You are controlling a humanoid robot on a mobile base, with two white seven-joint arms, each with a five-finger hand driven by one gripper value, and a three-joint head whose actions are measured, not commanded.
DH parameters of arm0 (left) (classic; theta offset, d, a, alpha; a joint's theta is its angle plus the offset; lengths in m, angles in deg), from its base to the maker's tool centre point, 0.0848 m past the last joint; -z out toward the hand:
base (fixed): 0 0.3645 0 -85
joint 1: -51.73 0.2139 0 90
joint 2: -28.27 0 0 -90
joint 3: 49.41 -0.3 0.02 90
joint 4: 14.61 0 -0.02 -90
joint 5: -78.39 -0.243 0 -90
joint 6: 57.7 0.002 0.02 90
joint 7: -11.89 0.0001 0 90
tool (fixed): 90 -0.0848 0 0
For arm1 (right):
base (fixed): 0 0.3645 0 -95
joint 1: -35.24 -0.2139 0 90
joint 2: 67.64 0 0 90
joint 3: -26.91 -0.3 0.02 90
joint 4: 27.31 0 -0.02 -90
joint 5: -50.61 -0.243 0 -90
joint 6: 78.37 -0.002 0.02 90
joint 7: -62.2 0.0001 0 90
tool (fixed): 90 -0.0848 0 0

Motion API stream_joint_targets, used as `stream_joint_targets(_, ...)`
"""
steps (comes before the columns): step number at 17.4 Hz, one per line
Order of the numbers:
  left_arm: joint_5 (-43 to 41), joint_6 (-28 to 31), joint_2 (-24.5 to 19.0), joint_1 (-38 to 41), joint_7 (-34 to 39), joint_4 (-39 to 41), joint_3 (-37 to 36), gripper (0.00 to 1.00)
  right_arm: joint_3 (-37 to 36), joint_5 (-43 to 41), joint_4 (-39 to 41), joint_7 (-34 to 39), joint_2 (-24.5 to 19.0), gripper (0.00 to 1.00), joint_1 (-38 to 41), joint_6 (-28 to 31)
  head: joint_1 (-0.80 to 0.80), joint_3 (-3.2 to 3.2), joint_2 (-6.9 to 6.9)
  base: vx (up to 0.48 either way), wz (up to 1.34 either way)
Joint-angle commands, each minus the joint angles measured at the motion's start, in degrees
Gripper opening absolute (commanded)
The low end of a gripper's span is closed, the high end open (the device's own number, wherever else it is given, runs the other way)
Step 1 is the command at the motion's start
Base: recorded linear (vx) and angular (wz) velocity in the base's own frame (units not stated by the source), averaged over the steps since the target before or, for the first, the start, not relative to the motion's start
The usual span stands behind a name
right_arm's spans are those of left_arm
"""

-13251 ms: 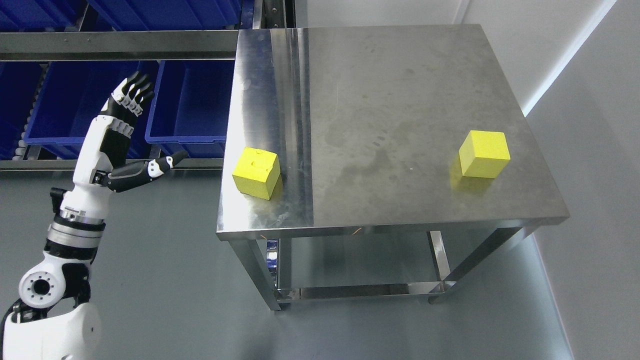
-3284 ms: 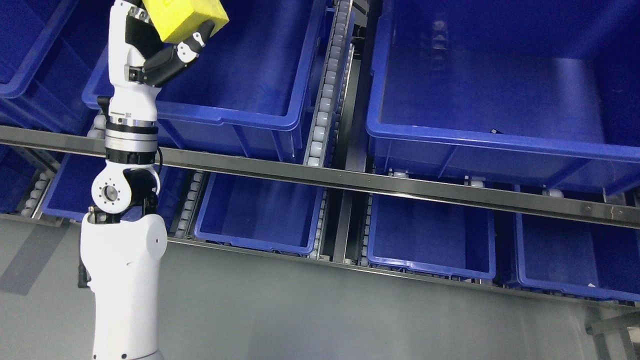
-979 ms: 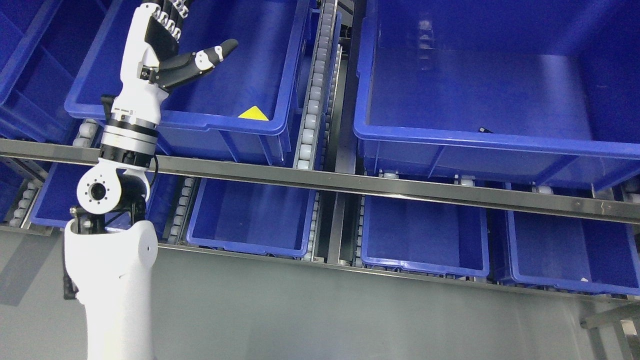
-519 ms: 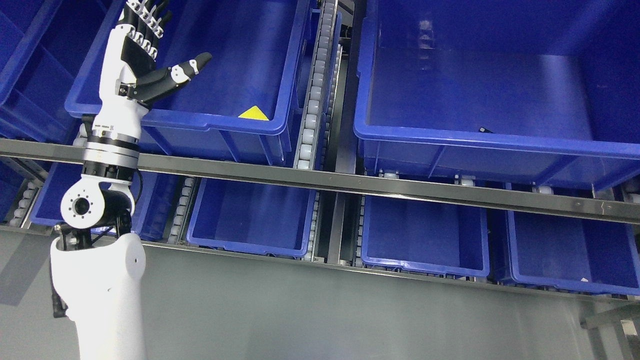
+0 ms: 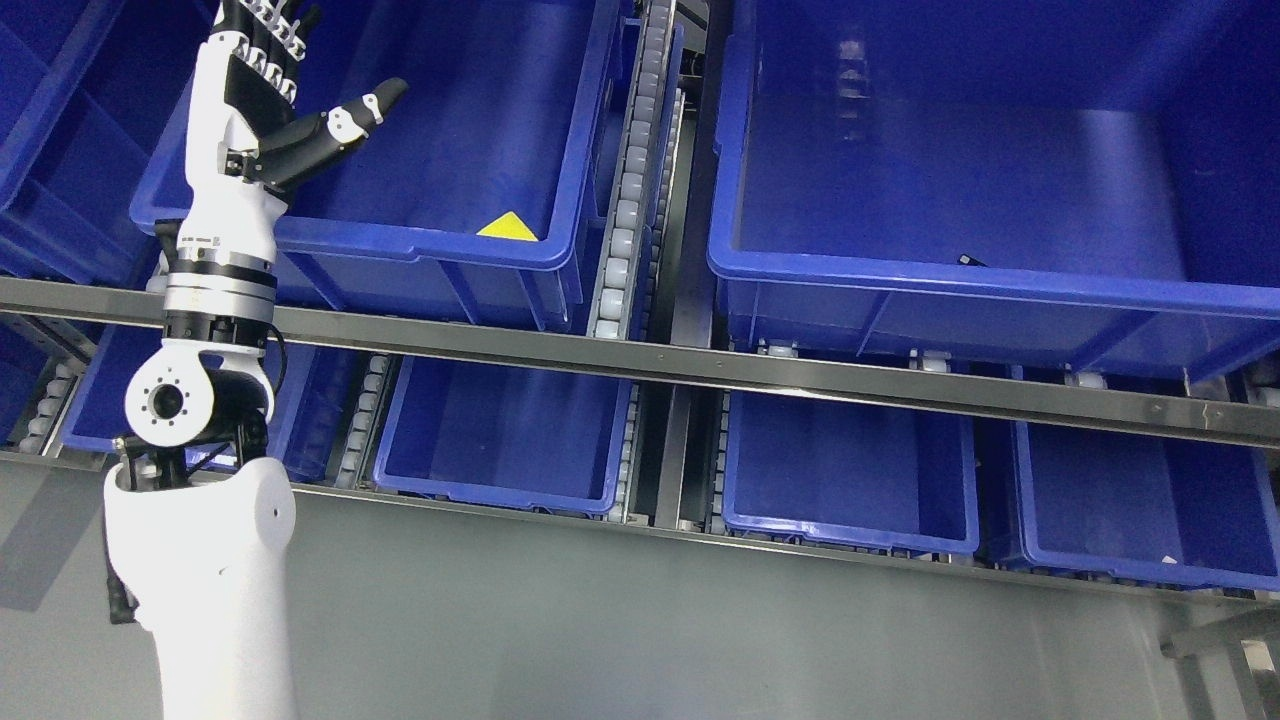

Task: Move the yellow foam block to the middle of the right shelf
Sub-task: 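Withdraw the open left hand back from the bin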

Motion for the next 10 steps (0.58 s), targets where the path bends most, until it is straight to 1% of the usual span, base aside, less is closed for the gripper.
stream_joint_targets(1,0.0,0.1,-1.0,-1.2,0.0,0.3,-6.6,1.0,0.0,0.0,1.0,0.0,1.0,1.0,-0.2,0.0,0.0,0.0,0.0,0.0,0.0)
stream_joint_targets(4,0.1,0.1,-1.0,-1.2,0.2,0.3,-10.3,1.0,0.0,-0.1,1.0,0.0,1.0,1.0,-0.2,0.0,0.0,0.0,0.0,0.0,0.0)
stream_joint_targets(10,0.0,0.1,-1.0,-1.1,0.2,0.2,-10.4,1.0,0.0,0.0,1.0,0.0,1.0,1.0,-0.1,0.0,0.0,0.0,0.0,0.0,0.0)
